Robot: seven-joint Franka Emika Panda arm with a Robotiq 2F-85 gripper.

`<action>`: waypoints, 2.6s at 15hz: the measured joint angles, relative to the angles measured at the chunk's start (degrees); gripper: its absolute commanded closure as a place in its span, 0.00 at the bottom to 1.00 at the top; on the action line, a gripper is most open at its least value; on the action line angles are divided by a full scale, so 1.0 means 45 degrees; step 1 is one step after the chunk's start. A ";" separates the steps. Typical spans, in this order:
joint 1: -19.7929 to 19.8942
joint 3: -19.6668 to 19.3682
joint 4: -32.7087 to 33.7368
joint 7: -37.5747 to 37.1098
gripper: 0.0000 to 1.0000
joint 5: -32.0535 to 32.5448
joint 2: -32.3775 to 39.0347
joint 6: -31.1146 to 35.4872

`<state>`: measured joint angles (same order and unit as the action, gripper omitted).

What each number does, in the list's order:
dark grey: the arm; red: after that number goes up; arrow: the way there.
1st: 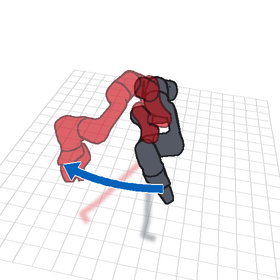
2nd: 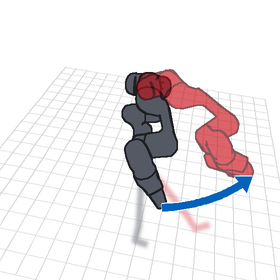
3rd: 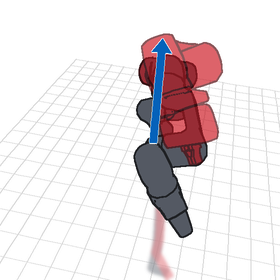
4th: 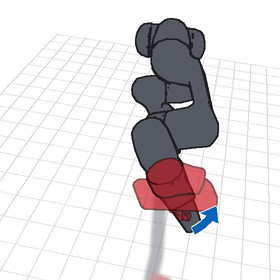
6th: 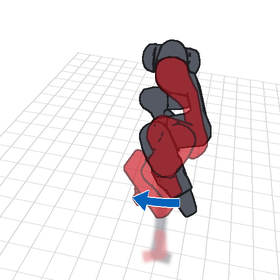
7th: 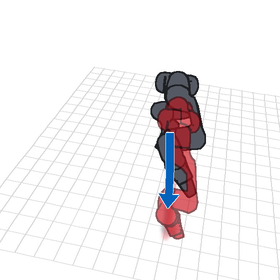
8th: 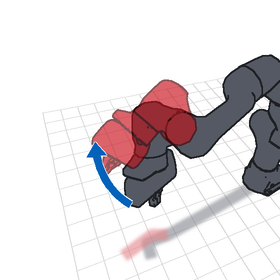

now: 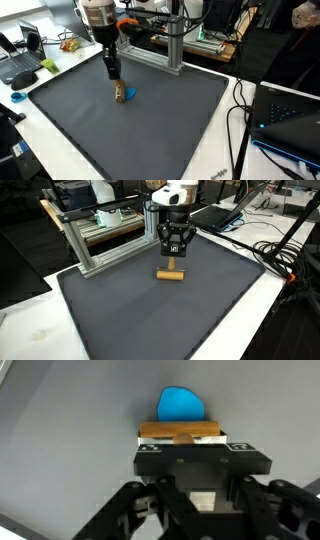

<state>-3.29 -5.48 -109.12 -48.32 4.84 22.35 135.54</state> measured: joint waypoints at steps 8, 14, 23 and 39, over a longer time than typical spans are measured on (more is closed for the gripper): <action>0.0353 0.0120 0.0129 0.1963 0.78 -0.1313 -0.0055 -0.0620; 0.0335 0.0276 0.0391 0.2263 0.78 -0.1733 -0.0052 -0.1706; 0.0251 0.0433 0.0432 0.2211 0.78 -0.1907 0.0055 -0.2460; -0.0332 0.0813 -0.3440 0.3851 0.78 0.0380 -0.5467 -0.2697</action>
<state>-4.78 -1.82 -124.60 -30.99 6.55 -2.25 123.40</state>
